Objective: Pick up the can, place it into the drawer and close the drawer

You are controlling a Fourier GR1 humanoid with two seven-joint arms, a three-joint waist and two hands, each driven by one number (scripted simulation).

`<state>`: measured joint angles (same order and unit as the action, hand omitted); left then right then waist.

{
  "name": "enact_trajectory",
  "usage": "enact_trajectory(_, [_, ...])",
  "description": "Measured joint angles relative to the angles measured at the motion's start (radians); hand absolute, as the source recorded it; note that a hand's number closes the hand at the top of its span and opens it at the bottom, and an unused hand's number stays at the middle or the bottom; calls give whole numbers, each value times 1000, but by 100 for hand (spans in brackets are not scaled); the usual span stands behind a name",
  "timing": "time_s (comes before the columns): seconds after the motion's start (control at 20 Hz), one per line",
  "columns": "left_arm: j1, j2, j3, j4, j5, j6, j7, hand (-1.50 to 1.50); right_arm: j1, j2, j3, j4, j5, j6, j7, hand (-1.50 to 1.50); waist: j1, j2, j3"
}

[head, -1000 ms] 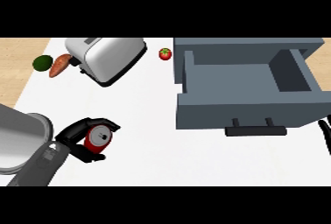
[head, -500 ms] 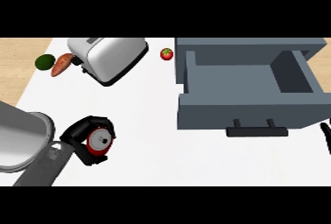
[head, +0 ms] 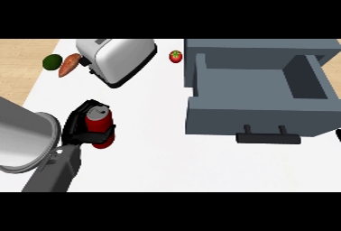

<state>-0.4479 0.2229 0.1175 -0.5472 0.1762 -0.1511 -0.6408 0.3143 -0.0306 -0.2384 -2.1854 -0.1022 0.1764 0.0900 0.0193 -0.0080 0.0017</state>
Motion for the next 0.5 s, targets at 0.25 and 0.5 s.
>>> enact_trajectory(0.25, [40, -52, -21, -250, 25, 113, 164, 150, 21, 9, -6, -13, -5, 12, -15, -150, -6, 0, 0])
enact_trajectory(0.5, [63, -95, -92, -511, -4, 211, 334, 150, 16, 6, -6, -28, -9, 10, 2, -150, -10, 1, 0])
